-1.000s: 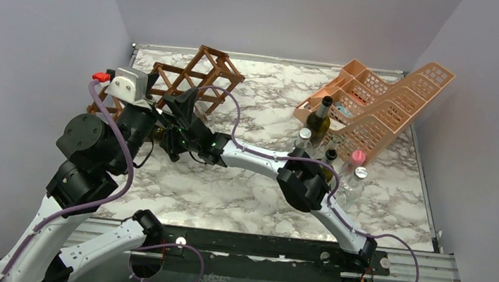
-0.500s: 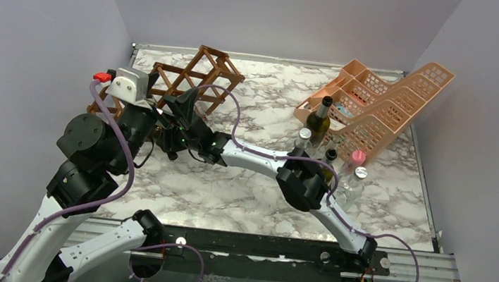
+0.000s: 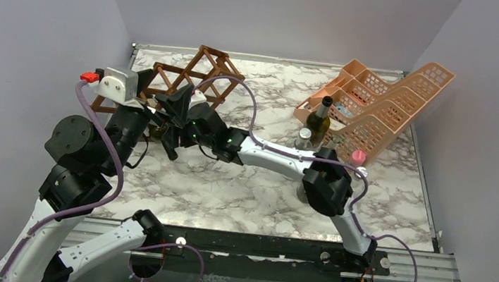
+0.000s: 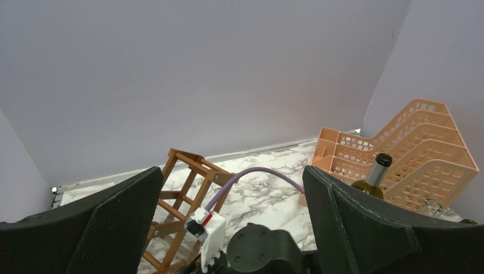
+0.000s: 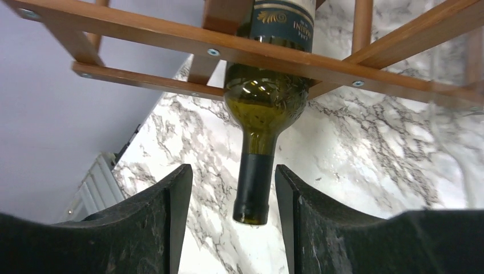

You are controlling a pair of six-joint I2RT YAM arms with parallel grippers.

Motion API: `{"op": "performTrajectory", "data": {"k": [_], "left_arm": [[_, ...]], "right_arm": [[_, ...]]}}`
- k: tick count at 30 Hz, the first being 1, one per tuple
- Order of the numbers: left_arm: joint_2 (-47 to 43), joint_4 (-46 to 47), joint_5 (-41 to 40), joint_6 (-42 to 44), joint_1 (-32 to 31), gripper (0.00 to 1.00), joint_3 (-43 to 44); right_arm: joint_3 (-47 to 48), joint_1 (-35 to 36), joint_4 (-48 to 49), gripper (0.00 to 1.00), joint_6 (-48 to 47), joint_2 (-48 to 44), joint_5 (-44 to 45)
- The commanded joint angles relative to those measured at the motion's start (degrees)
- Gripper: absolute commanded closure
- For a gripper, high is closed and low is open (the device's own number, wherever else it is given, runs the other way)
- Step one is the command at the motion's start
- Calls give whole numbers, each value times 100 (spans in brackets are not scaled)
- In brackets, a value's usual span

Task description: Put the wine bottle on the wine rack

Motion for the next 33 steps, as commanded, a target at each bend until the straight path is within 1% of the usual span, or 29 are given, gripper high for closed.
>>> {"op": "performTrajectory", "data": {"k": [1,9,14,17,21,24,28,31,33], "left_arm": [[-65,-106,-97,-55,14,1,156],[-37,-119,123,-253,10,1,72],[-19,-119,326,-121,9,1,-63],[-39,-116,381,-93,9,1,-188],[-17,-109,438,-48,9,1,-350],[-7,-1,529,-38,14,1,-561],[-95,399,806,-215,12,1,-1065],[-213,864,1447,-280,9,1,-1586],[-283,1166,1818,-316,9,1,-1875]], "right_arm": [[-416,-28,-15,42,-402,-862,322],[-1428,-75,-514,42,-973,-2273,1177],[-1963,-157,-1113,42,-1416,-3180,1621],[-2182,-205,-1727,41,-1641,-3678,2157],[-2454,-242,-2279,40,-1854,-4357,3002],[-2552,-258,-2705,39,-1892,-4799,3437],[-2538,-255,-3411,38,-1824,-5324,3966],[-2584,-255,-3947,37,-1701,-5657,4378],[-2604,-257,-4364,35,-1416,-5862,4625]]}}
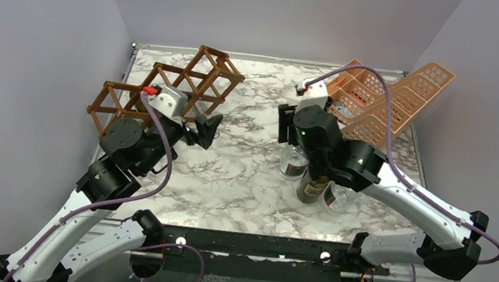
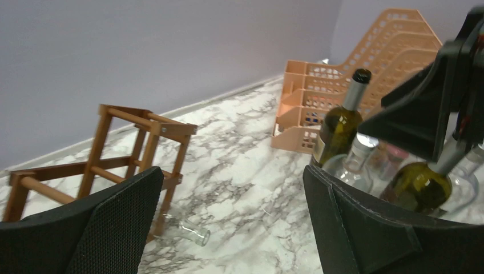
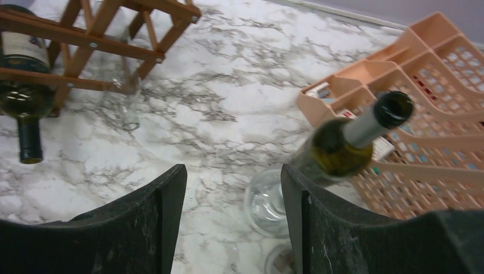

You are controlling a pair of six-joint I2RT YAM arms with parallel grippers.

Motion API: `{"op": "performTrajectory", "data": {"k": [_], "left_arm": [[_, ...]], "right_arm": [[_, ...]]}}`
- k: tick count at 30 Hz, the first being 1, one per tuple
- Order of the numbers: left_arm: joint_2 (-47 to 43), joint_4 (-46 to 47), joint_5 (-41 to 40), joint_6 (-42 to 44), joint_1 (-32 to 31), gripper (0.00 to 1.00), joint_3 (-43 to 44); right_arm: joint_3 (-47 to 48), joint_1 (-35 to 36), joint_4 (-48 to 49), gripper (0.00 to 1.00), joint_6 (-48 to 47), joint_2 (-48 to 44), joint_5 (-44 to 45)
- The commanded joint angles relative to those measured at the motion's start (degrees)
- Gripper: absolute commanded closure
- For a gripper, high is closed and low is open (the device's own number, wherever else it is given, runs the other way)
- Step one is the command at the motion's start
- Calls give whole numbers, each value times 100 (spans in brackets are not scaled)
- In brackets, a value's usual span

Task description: Put the wine bottle on the wine rack

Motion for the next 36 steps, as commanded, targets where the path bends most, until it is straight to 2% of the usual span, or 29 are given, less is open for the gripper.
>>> {"op": "performTrajectory", "data": {"k": [1,8,10,14,19,22,25,31,36], "left_arm": [[-174,889,1081,-189,12,1,-562],[58,1306,1435,-269,8,1,-835],[160,1273,1611,-214,7,1,-772],[409,1180,2120,-101,6,1,-629],[514,1418,2185,-202,7,1,-762],[539,1537,2104,-241,7,1,-814],[564,1611,2052,-285,11,1,-867],[615,1656,2110,-337,11,1,-955],[719,1689,2311,-417,9,1,-1026]], "right_arm": [[-81,1,-1300,35,449,-474,990],[-234,5,-2201,33,1258,-1131,1344],[-283,3,-2402,29,1622,-1256,1278],[-435,2,-2746,28,2187,-1445,1065],[-673,1,-3098,30,2641,-1534,951],[-878,3,-3021,36,2642,-1602,815],[-1036,-2,-2856,48,2502,-1643,723],[-1183,-2,-2609,61,2196,-1654,879],[-1186,3,-2371,79,1775,-1664,888]]}}
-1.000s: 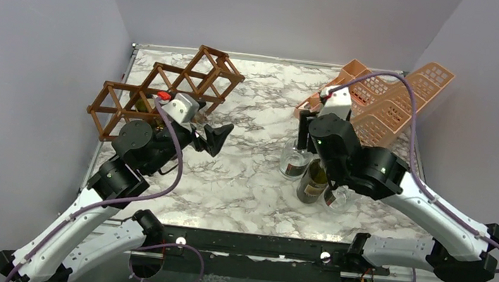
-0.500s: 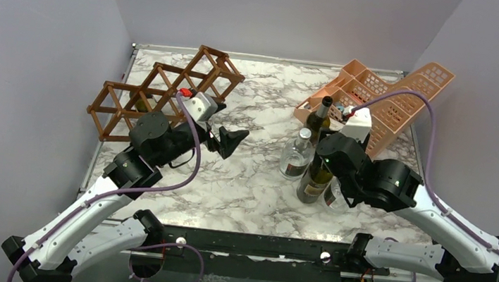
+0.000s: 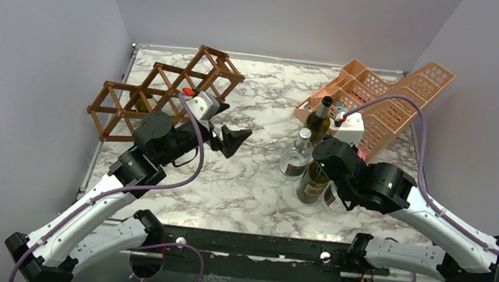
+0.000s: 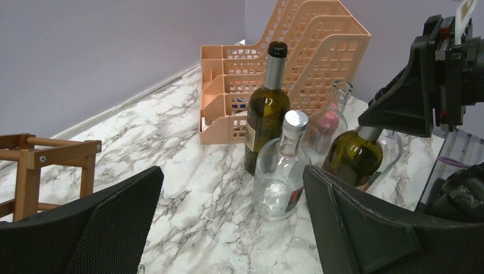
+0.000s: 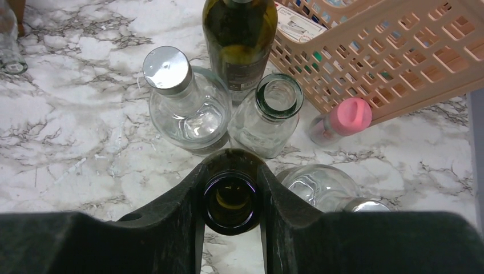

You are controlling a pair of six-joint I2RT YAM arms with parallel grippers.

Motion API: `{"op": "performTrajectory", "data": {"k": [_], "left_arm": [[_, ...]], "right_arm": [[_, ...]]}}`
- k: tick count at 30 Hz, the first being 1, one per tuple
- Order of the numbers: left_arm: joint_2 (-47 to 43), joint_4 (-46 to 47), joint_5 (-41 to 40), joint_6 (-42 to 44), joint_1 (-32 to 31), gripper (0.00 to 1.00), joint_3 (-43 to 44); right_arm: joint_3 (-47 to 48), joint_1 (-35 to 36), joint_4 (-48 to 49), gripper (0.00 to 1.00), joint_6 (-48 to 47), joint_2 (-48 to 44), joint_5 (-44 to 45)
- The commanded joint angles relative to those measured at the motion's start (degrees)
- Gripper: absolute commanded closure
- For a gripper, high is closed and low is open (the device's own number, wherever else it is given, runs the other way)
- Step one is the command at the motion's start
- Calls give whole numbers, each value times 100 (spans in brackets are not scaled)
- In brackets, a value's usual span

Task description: Put the wine bottle on the wine rack

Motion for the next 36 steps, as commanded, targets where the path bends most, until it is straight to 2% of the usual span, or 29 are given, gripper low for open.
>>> {"op": "performTrajectory", "data": {"k": [1,4,7,12,17,24,30,36], "left_arm": [[107,233,455,-171,2,1,-104],[264,319,710,-336,12,1,-194],[441,396,984,-484,9,1,-331],[693,481,1436,-724,11,1,-564],[739,856,1848,-1034,2,1,-962],[617,774,2887,-419,7,1,-1011],[387,848,2894,-267,7,1,-1364],[143,1402,2619,-419,7,1,-1800]], "right_arm": [[-22,0,385,83,-482,-110,53],[54,-3,645,94,-853,-175,-210],[93,1,1086,99,-1467,-276,-827],[107,1,1736,99,-2105,-424,-2281],[-70,5,2455,99,-2343,-456,-3149],[87,-2,3260,99,-2588,16,-3774],[416,-4,3695,99,-2581,405,-3801],[656,3,4078,99,-2586,528,-3754]]}}
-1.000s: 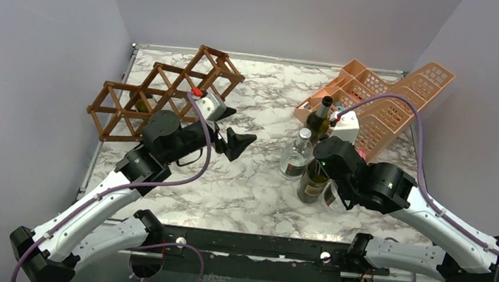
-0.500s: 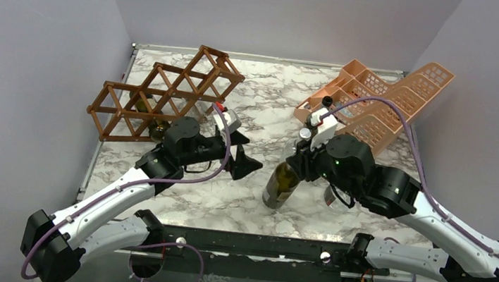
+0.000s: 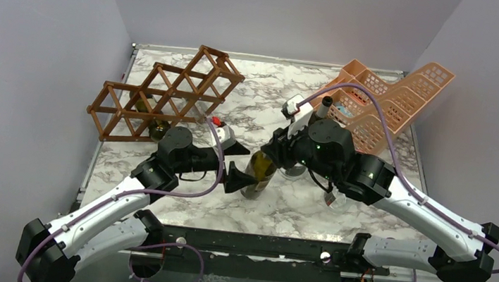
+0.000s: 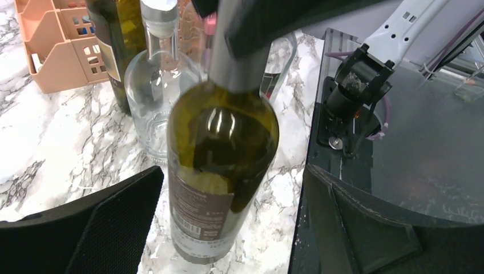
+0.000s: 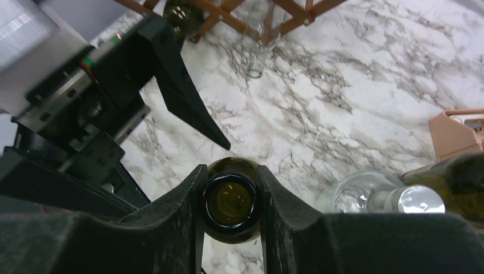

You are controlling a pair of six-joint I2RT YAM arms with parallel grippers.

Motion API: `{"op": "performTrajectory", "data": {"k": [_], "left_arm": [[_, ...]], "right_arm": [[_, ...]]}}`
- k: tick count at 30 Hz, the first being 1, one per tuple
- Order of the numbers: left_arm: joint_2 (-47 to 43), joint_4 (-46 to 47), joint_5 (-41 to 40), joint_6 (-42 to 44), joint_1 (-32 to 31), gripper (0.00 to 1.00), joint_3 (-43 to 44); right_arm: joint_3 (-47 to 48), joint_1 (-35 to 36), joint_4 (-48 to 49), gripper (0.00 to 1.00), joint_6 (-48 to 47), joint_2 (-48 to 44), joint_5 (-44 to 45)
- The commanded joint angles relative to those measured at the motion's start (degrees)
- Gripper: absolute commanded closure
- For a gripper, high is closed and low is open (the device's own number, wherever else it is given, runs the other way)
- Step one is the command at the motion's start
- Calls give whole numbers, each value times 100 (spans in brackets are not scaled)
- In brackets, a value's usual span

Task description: Put the wine bottle on the wine rack

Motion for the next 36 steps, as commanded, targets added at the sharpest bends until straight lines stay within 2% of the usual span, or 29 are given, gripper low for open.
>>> {"op": "performTrajectory", "data": {"k": [1,5,9,13,17,24,31,36], "left_arm": [[-194,665,-178,-86,7,1,-308],[-89,687,-820,-158,7,1,-319],[-72,62,-700,682,7,1,14],[-191,-29,-685,997,8,1,41],[-119,221,-546,634,6,1,-107],[-137,1485,-127,-347,7,1,-718],[-167,1552,207,-229,7,1,-729],[-316,1552,46,-32,5,7,-758]], "right_arm": [[528,1,1119,99,17,-71,-57],[617,3,1320,99,160,-81,20],[636,-2,1469,99,309,-142,66],[625,-2,1581,99,191,-234,-278],[602,2,1699,99,132,-343,-371],[667,-1,1763,99,87,-393,-828],[642,3,1916,99,85,-463,-1130],[472,3,2126,99,87,-626,-1497]]}}
